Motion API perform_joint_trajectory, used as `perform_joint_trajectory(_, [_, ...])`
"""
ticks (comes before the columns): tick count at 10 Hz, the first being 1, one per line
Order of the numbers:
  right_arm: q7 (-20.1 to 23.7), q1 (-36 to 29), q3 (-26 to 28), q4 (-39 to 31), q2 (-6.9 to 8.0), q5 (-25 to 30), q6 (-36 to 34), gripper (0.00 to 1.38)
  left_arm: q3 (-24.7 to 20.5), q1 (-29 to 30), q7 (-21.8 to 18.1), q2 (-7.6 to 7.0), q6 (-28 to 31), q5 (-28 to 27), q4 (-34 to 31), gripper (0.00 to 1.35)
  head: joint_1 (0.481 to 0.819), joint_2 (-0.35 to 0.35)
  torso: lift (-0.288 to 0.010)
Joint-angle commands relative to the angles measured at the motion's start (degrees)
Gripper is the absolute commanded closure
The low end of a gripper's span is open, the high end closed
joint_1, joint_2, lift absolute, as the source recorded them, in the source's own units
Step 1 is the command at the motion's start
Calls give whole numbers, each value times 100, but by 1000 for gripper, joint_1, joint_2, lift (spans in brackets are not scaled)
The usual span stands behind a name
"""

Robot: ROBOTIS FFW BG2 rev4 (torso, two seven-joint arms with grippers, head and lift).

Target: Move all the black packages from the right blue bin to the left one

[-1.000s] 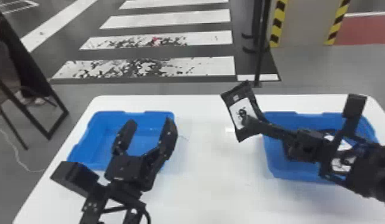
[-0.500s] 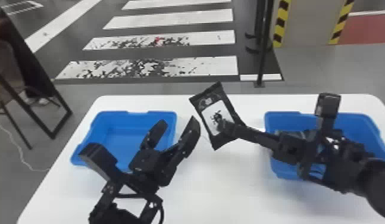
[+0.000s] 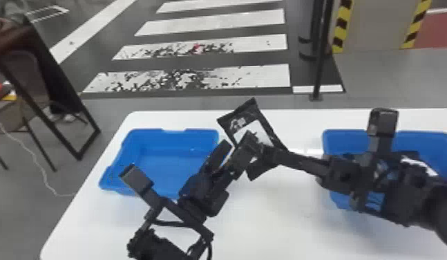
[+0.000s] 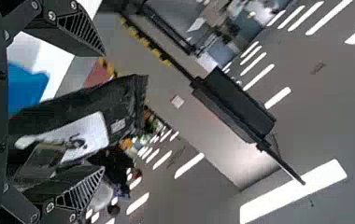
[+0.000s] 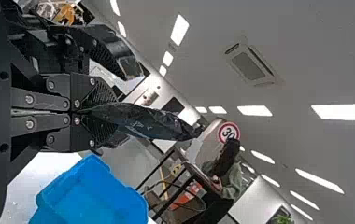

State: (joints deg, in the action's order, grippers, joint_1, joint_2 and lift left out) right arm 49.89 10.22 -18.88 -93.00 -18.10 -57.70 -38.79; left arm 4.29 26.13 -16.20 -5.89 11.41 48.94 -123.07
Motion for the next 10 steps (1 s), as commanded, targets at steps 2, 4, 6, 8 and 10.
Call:
perform_joint_trajectory(2, [3,47,-100,97,0,0,-2,1131,120,-195,-261,-9,574,1047,207,277,695,152,-140])
perform_joint_trajectory(4, [3,75,-397,97,0,-149,-2,1131,131,-209,-261,-9,194,979,432,279,695,137,-140])
perform_joint_trajectory(6, [3,75,-820,111,0,-366,-2,1131,74,-265,-244,0,-340,647,685,279,695,183,-140])
perform_joint_trajectory(8, [12,33,-843,125,-18,-389,-2,1131,51,-181,-165,26,-917,636,741,279,695,252,-140])
perform_joint_trajectory(10, [29,-37,-831,237,-35,-480,139,1131,-120,-167,-77,61,-1029,453,741,280,695,279,-140])
